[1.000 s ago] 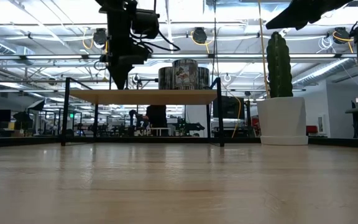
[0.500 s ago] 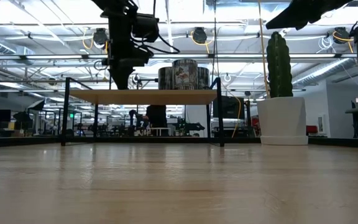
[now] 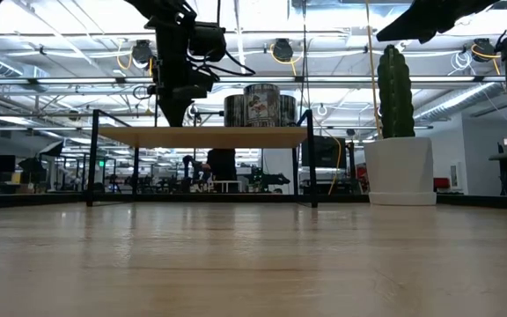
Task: Pick & Place candle stick holders
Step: Put the top black candle holder on the shelf, then put the black candle holder on the shelf
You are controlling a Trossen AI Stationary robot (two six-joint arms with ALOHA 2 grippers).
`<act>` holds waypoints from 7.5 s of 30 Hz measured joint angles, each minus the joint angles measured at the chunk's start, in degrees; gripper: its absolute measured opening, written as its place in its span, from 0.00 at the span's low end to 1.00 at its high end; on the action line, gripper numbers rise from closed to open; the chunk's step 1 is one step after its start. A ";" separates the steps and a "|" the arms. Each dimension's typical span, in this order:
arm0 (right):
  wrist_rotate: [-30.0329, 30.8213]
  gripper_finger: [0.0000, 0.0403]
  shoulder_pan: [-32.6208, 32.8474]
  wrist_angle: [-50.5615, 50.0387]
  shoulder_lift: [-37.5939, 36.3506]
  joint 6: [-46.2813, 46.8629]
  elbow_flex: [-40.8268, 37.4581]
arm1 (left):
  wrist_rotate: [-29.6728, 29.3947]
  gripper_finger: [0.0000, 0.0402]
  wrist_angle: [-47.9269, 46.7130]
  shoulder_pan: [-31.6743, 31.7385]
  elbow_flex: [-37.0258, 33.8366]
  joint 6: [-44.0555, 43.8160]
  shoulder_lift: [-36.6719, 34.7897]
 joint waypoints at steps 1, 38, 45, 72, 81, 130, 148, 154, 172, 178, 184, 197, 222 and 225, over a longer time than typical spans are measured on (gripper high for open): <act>0.00 0.00 -0.02 0.00 0.00 0.00 0.00 | 0.00 0.04 0.15 0.13 0.00 0.30 0.00; 0.07 0.00 0.00 0.03 0.01 0.00 0.00 | 12.70 0.06 -7.78 -7.46 8.99 -7.08 -11.07; 0.04 0.00 -0.01 0.02 0.02 -1.72 0.00 | 25.21 0.06 -10.74 -15.61 16.69 -23.30 -18.55; -0.37 0.00 -0.02 0.00 0.00 -3.04 0.00 | 23.36 0.06 -12.67 -57.03 17.90 -73.85 -2.59; -0.39 0.00 0.00 -0.02 0.02 -3.04 0.00 | 26.62 0.07 -10.16 -61.62 17.90 -79.90 1.70; -0.39 0.00 -0.01 -1.27 0.02 -3.02 0.00 | 26.00 0.09 -7.69 -66.61 18.16 -81.13 13.86; -0.31 0.00 0.00 -1.25 0.02 -7.48 0.00 | 25.01 0.04 -18.05 -55.81 17.73 -72.16 -1.80; -0.26 0.00 0.00 -1.25 0.02 -7.93 0.02 | 16.49 0.04 -23.26 -47.95 17.79 -72.44 -12.88; -0.16 0.00 0.00 0.55 0.02 -7.96 0.02 | 8.40 0.04 -25.97 -15.38 23.95 -46.54 -21.74; -0.02 0.00 0.00 1.25 0.02 -7.64 0.02 | 11.83 0.04 -26.09 -4.96 26.21 -36.47 -18.61; 0.04 0.00 0.00 1.31 0.00 -6.69 0.01 | 15.52 0.04 -25.97 2.32 26.21 -28.16 -13.36; 0.07 0.00 0.00 1.29 0.02 -4.48 0.02 | 19.98 0.04 -25.99 10.53 26.18 -21.32 -8.96; 0.07 0.00 0.00 1.26 0.02 -4.48 0.02 | 21.96 0.04 -25.95 6.81 21.00 -28.86 -19.30; 0.07 0.00 0.00 1.27 0.00 -4.55 0.01 | 21.41 0.04 -26.27 5.70 16.60 -30.93 -21.97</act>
